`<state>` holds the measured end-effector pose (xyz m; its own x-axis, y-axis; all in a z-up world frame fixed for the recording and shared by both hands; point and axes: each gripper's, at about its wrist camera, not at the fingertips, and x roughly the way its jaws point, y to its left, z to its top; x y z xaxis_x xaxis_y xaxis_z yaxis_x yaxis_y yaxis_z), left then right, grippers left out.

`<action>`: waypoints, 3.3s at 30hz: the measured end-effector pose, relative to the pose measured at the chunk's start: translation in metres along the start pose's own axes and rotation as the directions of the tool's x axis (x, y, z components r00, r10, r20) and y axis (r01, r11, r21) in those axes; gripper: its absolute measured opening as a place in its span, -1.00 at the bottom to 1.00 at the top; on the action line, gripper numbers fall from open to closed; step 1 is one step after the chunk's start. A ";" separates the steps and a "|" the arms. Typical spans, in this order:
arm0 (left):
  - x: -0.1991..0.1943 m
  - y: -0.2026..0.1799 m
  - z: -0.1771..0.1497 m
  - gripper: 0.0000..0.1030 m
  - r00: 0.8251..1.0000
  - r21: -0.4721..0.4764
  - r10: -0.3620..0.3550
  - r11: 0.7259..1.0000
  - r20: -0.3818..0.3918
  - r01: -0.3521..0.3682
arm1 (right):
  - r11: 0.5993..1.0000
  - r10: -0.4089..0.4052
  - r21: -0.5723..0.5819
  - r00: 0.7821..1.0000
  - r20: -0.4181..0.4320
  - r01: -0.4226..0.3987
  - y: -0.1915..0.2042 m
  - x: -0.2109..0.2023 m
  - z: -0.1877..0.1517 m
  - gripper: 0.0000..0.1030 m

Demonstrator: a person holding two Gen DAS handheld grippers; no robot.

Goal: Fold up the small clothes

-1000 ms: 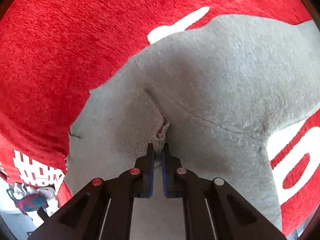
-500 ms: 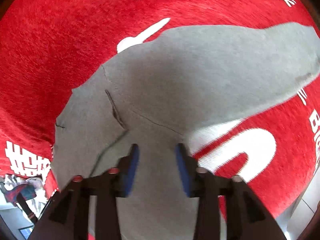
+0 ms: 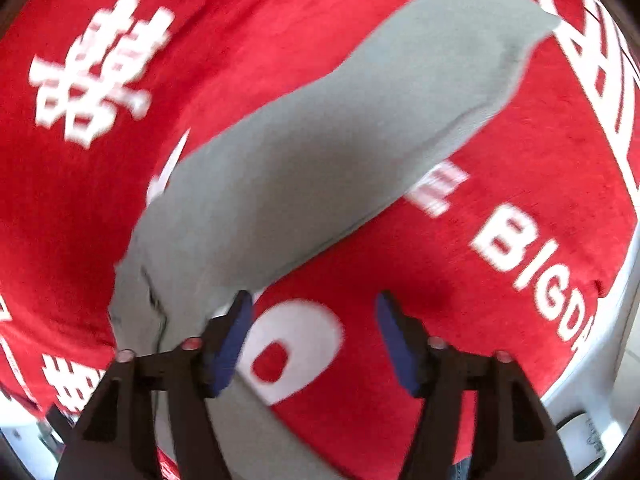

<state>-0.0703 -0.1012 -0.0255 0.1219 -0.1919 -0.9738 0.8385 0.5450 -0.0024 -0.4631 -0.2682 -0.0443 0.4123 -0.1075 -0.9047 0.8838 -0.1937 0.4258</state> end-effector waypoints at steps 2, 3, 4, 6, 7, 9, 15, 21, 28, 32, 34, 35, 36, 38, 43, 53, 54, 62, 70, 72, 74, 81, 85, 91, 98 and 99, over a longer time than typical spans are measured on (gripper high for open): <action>0.002 -0.015 0.003 1.00 1.000 0.017 -0.014 1.000 0.003 0.014 | 0.999 0.011 0.047 0.999 0.030 -0.012 -0.019 -0.007 0.012 0.47; 0.002 -0.025 0.006 1.00 1.000 0.034 -0.023 0.999 0.008 0.023 | 0.998 0.014 0.060 0.999 0.040 -0.016 -0.025 -0.009 0.016 0.55; 0.001 -0.033 0.007 1.00 1.000 0.044 -0.029 0.999 0.006 0.029 | 0.997 0.018 0.077 0.998 0.053 -0.022 -0.031 -0.010 0.021 0.56; 0.004 -0.049 0.011 1.00 0.999 0.066 -0.032 0.997 -0.003 0.032 | 0.994 0.028 0.108 0.997 0.072 -0.035 -0.044 -0.014 0.031 0.56; 0.005 -0.054 0.012 1.00 1.000 0.073 -0.029 0.997 -0.009 0.029 | 0.992 0.031 0.120 0.997 0.077 -0.040 -0.049 -0.014 0.035 0.56; 0.005 -0.069 0.013 1.00 1.000 0.086 -0.023 0.996 -0.015 0.024 | 0.988 0.043 0.143 0.995 0.088 -0.056 -0.060 -0.013 0.045 0.56; 0.008 -0.096 0.020 1.00 1.000 0.093 -0.007 0.996 -0.016 0.008 | 0.954 0.139 0.253 0.985 0.098 -0.160 -0.091 -0.004 0.074 0.56; 0.011 -0.114 0.025 1.00 0.999 0.102 0.029 0.994 -0.027 -0.026 | 0.926 0.230 0.274 0.963 0.141 -0.261 -0.093 -0.002 0.092 0.56; 0.016 -0.120 0.027 1.00 0.998 0.090 -0.033 0.995 -0.044 0.037 | 0.895 0.276 0.317 0.948 0.160 -0.314 -0.092 -0.002 0.104 0.51; 0.011 -0.114 0.025 1.00 0.998 0.067 -0.060 0.996 -0.032 0.062 | 0.866 0.280 0.383 0.947 0.157 -0.320 -0.097 0.005 0.107 -0.56; 0.008 -0.106 0.024 1.00 0.998 0.052 -0.055 0.997 -0.023 0.057 | 0.846 0.307 0.406 0.938 0.161 -0.346 -0.098 0.008 0.106 -0.89; 0.007 -0.103 0.025 1.00 0.998 0.045 -0.055 0.997 -0.020 0.056 | 0.840 0.322 0.401 0.931 0.171 -0.365 -0.095 0.008 0.104 -0.89; 0.007 -0.099 0.024 1.00 0.998 0.039 -0.057 0.998 -0.019 0.057 | 0.840 0.336 0.390 0.926 0.174 -0.378 -0.092 0.006 0.104 -0.89; 0.007 -0.090 0.023 1.00 0.998 0.027 -0.055 0.998 -0.017 0.055 | 0.837 0.381 0.355 0.909 0.168 -0.417 -0.078 0.005 0.102 -0.89; 0.006 -0.065 0.022 1.00 0.999 0.000 -0.046 0.999 -0.006 0.046 | 0.832 0.492 0.225 0.862 0.122 -0.506 -0.019 0.001 0.098 -0.89; -0.004 0.014 0.017 1.00 1.000 -0.099 0.008 0.995 0.029 -0.005 | 0.775 0.562 -0.250 0.814 -0.147 -0.580 0.189 0.006 0.035 -0.89; -0.003 0.021 0.016 1.00 0.999 -0.109 0.013 0.994 0.032 -0.009 | 0.767 0.549 -0.285 0.817 -0.173 -0.575 0.204 0.011 0.025 -0.89; -0.003 0.097 -0.001 1.00 0.997 -0.233 0.068 0.971 0.029 -0.060 | 0.749 0.294 -0.463 0.863 -0.410 -0.474 0.290 0.109 -0.086 -0.81; 0.004 0.143 -0.023 1.00 0.999 -0.309 0.044 0.950 0.014 -0.038 | 0.840 0.190 -0.423 0.914 -0.357 -0.340 0.273 0.131 -0.105 0.15; 0.004 0.151 -0.025 1.00 0.999 -0.324 0.040 0.946 0.014 -0.033 | 0.856 0.195 -0.412 0.933 -0.302 -0.312 0.272 0.123 -0.097 0.12; 0.002 0.158 -0.028 1.00 0.999 -0.335 0.037 0.942 0.019 -0.028 | 0.871 0.189 -0.404 0.950 -0.248 -0.279 0.275 0.118 -0.089 -0.62; -0.013 0.190 -0.033 1.00 0.997 -0.395 -0.016 0.918 0.071 0.043 | 0.621 0.150 -0.739 0.965 -0.216 -0.262 0.345 0.106 -0.139 -0.88; -0.016 0.207 -0.038 1.00 0.997 -0.429 -0.008 0.903 0.079 0.041 | 0.390 0.018 -0.895 0.974 -0.225 -0.214 0.367 0.129 -0.206 -0.87; -0.007 0.218 -0.046 1.00 0.997 -0.455 -0.049 0.888 0.061 0.071 | 0.278 -0.142 -0.942 0.961 -0.237 -0.191 0.350 0.151 -0.250 -0.05; 0.009 0.192 -0.030 1.00 0.987 -0.415 -0.151 0.896 0.051 0.158 | 0.572 -0.098 -0.799 0.951 -0.293 -0.187 0.278 0.108 -0.175 0.24; 0.013 0.187 -0.027 1.00 0.985 -0.409 -0.167 0.897 0.045 0.170 | 0.642 -0.088 -0.745 0.948 -0.305 -0.180 0.259 0.103 -0.158 0.24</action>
<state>0.0738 0.0205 -0.0449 0.0041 -0.3161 -0.9487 0.5551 0.7898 -0.2607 -0.1574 -0.1755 -0.0296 0.3804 0.2124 -0.9001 0.6583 0.6214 0.4248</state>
